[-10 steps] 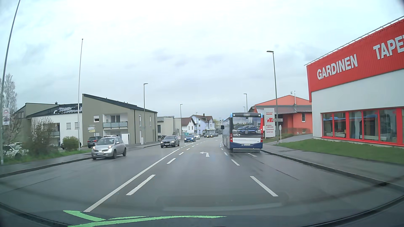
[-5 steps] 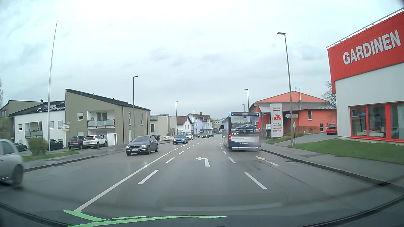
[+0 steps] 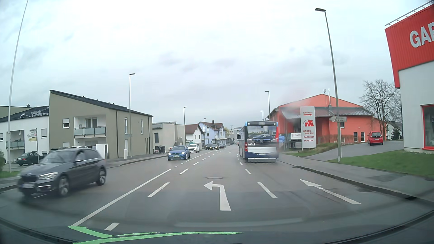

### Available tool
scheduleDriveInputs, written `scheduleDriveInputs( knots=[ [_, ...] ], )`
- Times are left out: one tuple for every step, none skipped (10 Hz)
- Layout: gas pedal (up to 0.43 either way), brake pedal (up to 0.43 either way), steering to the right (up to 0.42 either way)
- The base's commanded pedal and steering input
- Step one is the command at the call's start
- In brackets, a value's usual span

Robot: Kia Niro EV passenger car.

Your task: Follow the waypoints while adhering to traffic rules and regulations

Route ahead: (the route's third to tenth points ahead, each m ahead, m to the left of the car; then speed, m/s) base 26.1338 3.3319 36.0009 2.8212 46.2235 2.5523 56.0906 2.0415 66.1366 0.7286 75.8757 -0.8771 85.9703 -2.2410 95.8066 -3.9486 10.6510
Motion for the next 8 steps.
scheduleDriveInputs(
  knots=[
    [0.0,0.0,0.007],
    [0.0,0.0,0.007],
    [0.0,0.0,0.006],
    [0.0,0.0,0.006],
    [0.0,0.0,0.006],
    [0.0,0.0,0.006],
    [0.0,0.0,0.006],
    [0.0,0.0,0.006]
  ],
)
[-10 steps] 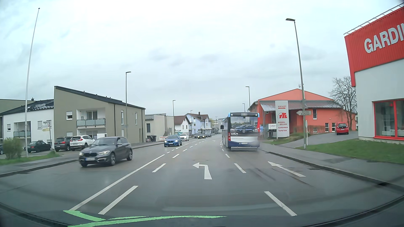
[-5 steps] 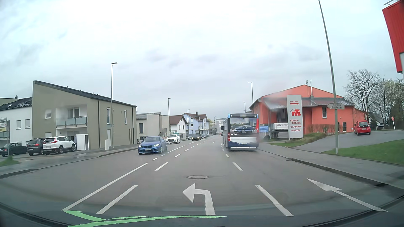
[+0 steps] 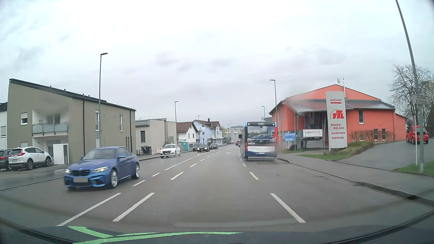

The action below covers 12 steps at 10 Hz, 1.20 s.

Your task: Follow the waypoints while adhering to traffic rules and regulations

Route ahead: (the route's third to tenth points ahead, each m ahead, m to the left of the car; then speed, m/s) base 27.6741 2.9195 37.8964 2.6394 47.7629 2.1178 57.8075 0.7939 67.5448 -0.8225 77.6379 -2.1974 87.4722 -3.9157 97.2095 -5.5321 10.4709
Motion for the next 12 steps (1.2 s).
scheduleDriveInputs(
  knots=[
    [0.0,0.0,0.005],
    [0.0,0.0,0.005],
    [0.0,0.0,0.005],
    [0.0,0.0,0.005],
    [0.0,0.0,0.005],
    [0.0,0.0,0.005],
    [0.0,0.0,0.005],
    [0.0,0.0,0.005],
    [0.0,0.0,0.005],
    [0.0,0.0,0.005],
    [0.0,0.0,0.005],
    [0.0,0.0,0.005]
  ],
)
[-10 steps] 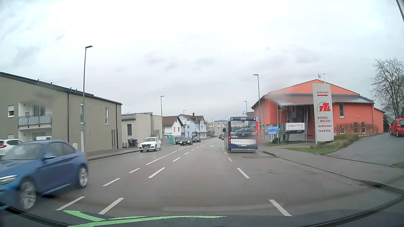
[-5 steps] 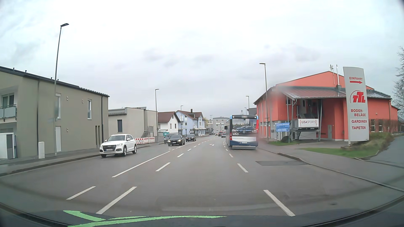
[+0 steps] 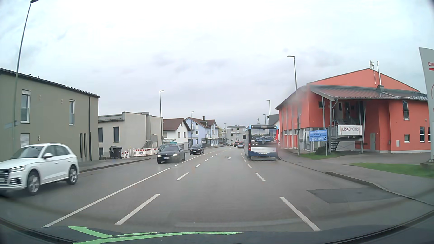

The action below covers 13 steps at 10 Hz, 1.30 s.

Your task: Follow the waypoints while adhering to traffic rules and regulations

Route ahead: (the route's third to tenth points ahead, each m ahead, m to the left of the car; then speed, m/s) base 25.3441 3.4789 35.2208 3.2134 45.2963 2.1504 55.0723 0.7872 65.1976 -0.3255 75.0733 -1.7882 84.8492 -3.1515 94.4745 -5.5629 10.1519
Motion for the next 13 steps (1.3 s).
scheduleDriveInputs(
  knots=[
    [0.0,0.0,0.005],
    [0.0,0.0,0.005],
    [0.0,0.0,0.005],
    [0.0,0.0,0.005],
    [0.0,0.0,0.007],
    [0.0,0.0,0.009],
    [0.0,0.0,0.01],
    [0.0,0.0,0.012],
    [0.0,0.0,0.012],
    [0.0,0.0,0.012],
    [0.0,0.0,0.012],
    [0.0,0.0,0.012],
    [0.0,0.0,0.013]
  ],
)
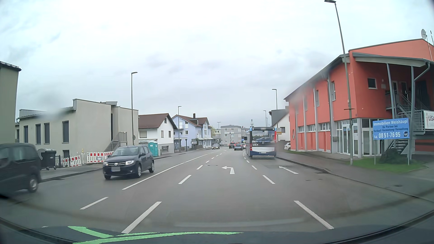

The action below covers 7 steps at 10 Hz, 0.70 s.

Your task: Follow the waypoints while adhering to traffic rules and regulations

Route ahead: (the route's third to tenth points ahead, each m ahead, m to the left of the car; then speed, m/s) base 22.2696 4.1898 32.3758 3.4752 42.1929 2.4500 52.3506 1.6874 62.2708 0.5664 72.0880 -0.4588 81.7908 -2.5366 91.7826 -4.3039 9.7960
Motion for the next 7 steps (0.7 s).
scheduleDriveInputs(
  knots=[
    [0.0,0.0,0.013],
    [0.0,0.0,0.016],
    [0.0,0.0,0.015],
    [0.0,0.0,0.015],
    [0.0,0.0,0.016],
    [0.0,0.0,0.015],
    [0.0,0.0,0.015]
  ],
)
